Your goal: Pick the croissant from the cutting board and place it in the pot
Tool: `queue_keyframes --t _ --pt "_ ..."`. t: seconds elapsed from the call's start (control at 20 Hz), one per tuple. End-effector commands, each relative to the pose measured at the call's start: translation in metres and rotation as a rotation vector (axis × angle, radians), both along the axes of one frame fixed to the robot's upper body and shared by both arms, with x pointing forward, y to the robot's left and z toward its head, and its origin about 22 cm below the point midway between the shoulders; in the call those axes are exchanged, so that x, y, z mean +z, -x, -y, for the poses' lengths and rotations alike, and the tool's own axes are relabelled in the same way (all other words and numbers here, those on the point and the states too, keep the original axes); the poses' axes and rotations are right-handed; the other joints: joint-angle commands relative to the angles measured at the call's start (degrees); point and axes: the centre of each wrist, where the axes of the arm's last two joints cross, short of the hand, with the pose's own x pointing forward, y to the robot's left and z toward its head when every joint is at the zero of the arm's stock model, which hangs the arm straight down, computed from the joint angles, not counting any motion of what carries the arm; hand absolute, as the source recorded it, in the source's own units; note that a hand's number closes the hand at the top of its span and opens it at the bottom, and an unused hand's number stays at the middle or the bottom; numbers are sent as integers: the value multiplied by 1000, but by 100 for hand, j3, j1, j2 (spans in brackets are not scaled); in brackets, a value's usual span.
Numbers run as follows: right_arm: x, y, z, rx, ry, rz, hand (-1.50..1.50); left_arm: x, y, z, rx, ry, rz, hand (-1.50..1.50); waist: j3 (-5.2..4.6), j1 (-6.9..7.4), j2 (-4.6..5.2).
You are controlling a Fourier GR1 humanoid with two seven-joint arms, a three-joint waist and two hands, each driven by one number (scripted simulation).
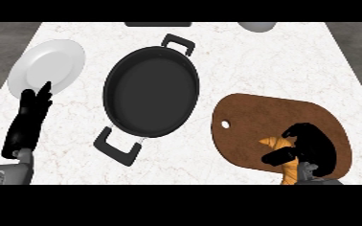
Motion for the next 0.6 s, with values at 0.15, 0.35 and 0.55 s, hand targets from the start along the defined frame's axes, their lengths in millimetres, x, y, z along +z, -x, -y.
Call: queue_keyframes --t 0.15,0.35,0.55 --pt "2 7 7 23 141 50 150 1 6 9 3 -3 12 0 28 0 24" --pt "29 6 -1 -9 212 119 150 -8 14 -1 9 -6 -5 0 25 -9 19" --pt "28 27 -31 329 176 125 150 2 4 0 10 1 11 0 25 -27 11"
